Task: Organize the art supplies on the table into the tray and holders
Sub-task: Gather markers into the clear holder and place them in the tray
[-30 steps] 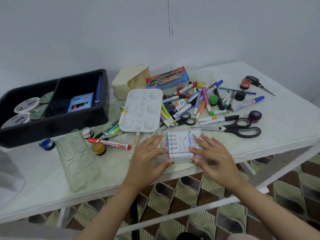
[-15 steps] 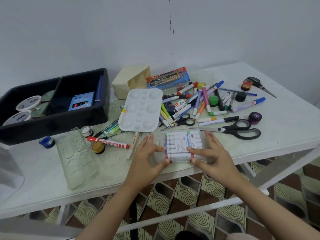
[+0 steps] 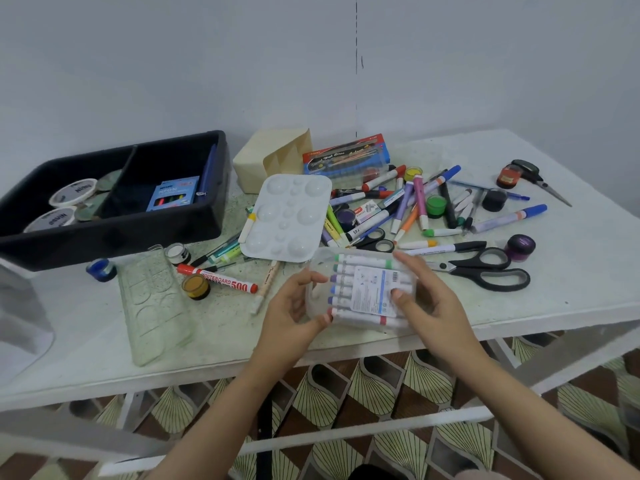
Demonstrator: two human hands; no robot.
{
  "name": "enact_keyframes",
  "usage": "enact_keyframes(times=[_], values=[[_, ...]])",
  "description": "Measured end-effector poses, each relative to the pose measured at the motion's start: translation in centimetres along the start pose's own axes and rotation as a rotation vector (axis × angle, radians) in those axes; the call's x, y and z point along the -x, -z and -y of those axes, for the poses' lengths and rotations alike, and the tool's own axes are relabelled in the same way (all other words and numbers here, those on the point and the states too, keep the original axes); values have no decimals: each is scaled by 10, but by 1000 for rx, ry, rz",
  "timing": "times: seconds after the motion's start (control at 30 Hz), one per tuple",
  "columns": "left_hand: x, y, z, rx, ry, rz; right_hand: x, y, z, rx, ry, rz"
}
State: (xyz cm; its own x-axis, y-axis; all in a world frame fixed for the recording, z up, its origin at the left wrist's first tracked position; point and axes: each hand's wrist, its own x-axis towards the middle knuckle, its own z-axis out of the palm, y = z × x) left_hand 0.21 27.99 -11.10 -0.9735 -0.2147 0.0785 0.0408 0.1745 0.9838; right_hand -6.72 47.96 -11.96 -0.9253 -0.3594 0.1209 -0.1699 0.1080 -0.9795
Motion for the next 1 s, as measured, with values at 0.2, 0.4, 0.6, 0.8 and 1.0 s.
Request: enact_keyframes(times=[0.2, 0.4, 0.6, 0.8, 1.0], values=[[-1, -3, -8, 31, 14, -34, -26, 13, 14, -29, -15, 140], [7, -2, -4, 72, 39, -96, -40, 12, 27, -250, -188, 249], [9, 12, -13, 192, 101, -306, -43, -14, 25, -573, -312, 201], [-9, 45, -39, 210, 142, -276, -48, -55, 40, -688, -286, 265], [-30, 97, -54, 111, 120, -365, -66, -99, 61, -324, -81, 320]])
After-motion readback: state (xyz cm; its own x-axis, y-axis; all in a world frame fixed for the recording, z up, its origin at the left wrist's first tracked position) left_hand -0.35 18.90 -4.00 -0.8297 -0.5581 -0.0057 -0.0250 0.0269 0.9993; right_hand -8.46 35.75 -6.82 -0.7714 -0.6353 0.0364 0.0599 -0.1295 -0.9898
